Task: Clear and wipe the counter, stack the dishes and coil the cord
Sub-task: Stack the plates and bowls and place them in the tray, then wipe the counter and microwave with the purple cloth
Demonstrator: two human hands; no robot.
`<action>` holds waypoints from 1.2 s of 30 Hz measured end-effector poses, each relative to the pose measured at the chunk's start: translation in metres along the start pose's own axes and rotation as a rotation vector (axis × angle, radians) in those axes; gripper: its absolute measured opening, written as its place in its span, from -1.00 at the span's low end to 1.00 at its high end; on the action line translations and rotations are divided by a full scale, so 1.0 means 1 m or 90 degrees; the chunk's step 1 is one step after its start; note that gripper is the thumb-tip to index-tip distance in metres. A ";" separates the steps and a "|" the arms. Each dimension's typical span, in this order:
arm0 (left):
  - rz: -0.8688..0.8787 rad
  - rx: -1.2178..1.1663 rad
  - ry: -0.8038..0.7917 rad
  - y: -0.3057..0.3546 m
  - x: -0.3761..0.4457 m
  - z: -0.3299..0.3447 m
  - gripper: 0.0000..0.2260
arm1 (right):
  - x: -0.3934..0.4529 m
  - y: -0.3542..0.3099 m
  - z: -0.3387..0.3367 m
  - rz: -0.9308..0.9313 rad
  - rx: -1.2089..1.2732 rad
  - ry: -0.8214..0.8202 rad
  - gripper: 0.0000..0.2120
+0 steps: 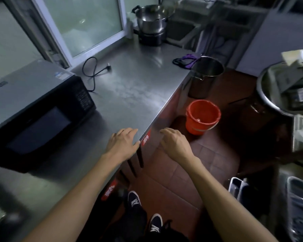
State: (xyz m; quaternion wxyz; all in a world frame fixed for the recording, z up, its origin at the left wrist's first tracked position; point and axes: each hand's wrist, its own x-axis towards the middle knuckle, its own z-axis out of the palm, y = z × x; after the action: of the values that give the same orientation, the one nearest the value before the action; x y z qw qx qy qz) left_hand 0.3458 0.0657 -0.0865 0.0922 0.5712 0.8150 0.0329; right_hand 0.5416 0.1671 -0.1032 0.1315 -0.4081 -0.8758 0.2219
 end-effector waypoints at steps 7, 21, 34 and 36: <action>0.077 -0.018 -0.031 0.042 0.077 0.021 -0.50 | 0.030 0.055 -0.010 0.073 -0.019 0.013 -0.65; 0.141 -0.079 -0.052 0.070 0.275 0.024 -0.49 | 0.176 0.126 -0.046 0.134 -0.072 0.039 -0.62; 0.183 -0.043 -0.064 0.138 0.410 0.017 -0.49 | 0.273 0.223 -0.091 0.169 -0.069 0.036 -0.63; 0.180 -0.038 -0.070 0.157 0.434 0.019 -0.49 | 0.288 0.249 -0.101 0.173 -0.062 0.031 -0.63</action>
State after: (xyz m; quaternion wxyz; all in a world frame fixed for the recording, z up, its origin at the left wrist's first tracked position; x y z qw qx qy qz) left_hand 0.3510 0.5258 -0.1294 0.1481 0.6779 0.7190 0.0380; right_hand 0.5646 0.5597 -0.1255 0.1017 -0.5340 -0.8188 0.1845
